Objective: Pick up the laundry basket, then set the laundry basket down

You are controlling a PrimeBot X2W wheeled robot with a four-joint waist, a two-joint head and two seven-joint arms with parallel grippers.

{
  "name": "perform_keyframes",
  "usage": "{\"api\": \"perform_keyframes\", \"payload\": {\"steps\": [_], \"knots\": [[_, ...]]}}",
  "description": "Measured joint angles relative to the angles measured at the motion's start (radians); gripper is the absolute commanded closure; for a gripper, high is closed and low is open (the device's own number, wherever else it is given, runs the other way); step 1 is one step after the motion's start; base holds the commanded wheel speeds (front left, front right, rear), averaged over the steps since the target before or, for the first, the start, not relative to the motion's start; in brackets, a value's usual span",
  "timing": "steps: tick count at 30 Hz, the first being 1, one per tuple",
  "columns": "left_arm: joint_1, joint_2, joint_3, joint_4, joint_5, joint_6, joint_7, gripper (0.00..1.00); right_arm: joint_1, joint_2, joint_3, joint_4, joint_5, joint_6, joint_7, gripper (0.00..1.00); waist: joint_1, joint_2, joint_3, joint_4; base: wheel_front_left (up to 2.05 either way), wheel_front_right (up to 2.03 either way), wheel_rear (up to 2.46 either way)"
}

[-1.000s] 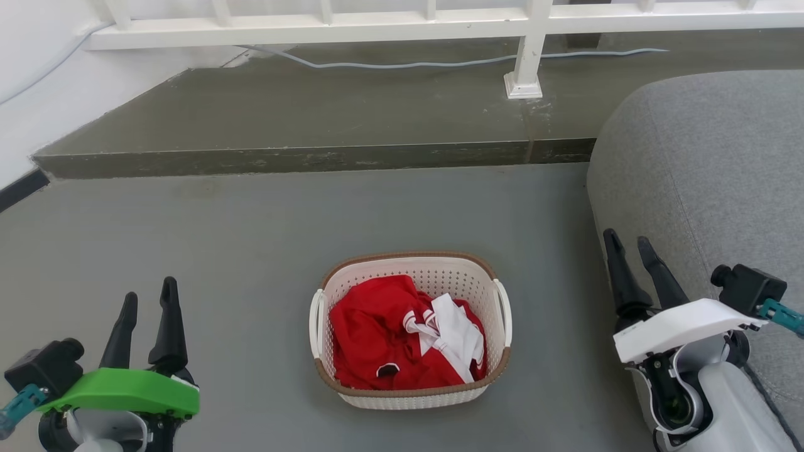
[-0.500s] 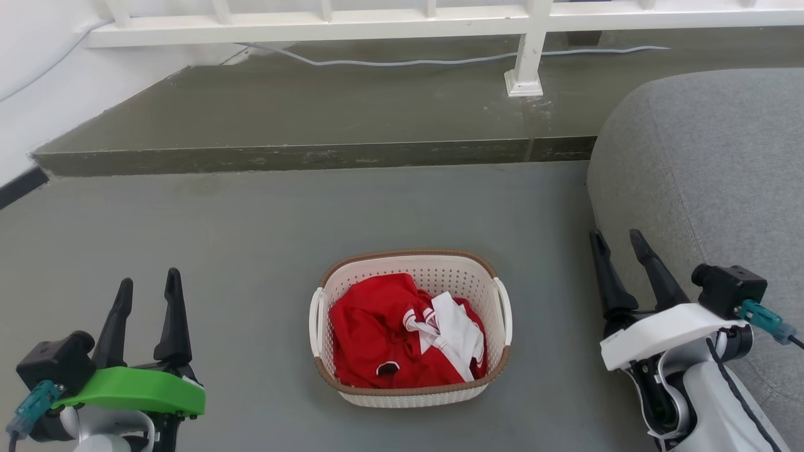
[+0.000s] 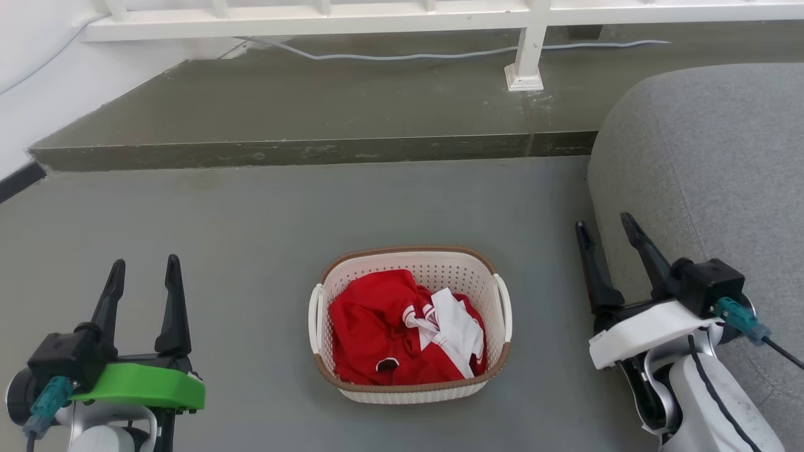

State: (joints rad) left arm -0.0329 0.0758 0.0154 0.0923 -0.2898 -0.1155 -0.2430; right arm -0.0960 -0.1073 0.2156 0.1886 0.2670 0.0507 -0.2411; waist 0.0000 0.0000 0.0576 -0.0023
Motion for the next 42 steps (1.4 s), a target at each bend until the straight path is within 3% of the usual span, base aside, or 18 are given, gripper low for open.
{"api": "perform_keyframes", "payload": {"steps": [24,42], "knots": [[-0.010,-0.015,0.014,-0.003,0.025,-0.008,-0.009,0.00,-0.003,0.012,-0.021,0.000,-0.057,0.001,-0.011,0.00,0.0000,0.0000,0.027,-0.017,0.00,0.00,0.00],[-0.069,-0.002,-0.050,-0.017,0.010,-0.009,-0.009,0.00,-0.052,0.020,-0.041,0.001,-0.084,0.001,-0.011,0.00,0.0000,0.0000,0.169,-0.039,0.00,0.00,0.00]]}}
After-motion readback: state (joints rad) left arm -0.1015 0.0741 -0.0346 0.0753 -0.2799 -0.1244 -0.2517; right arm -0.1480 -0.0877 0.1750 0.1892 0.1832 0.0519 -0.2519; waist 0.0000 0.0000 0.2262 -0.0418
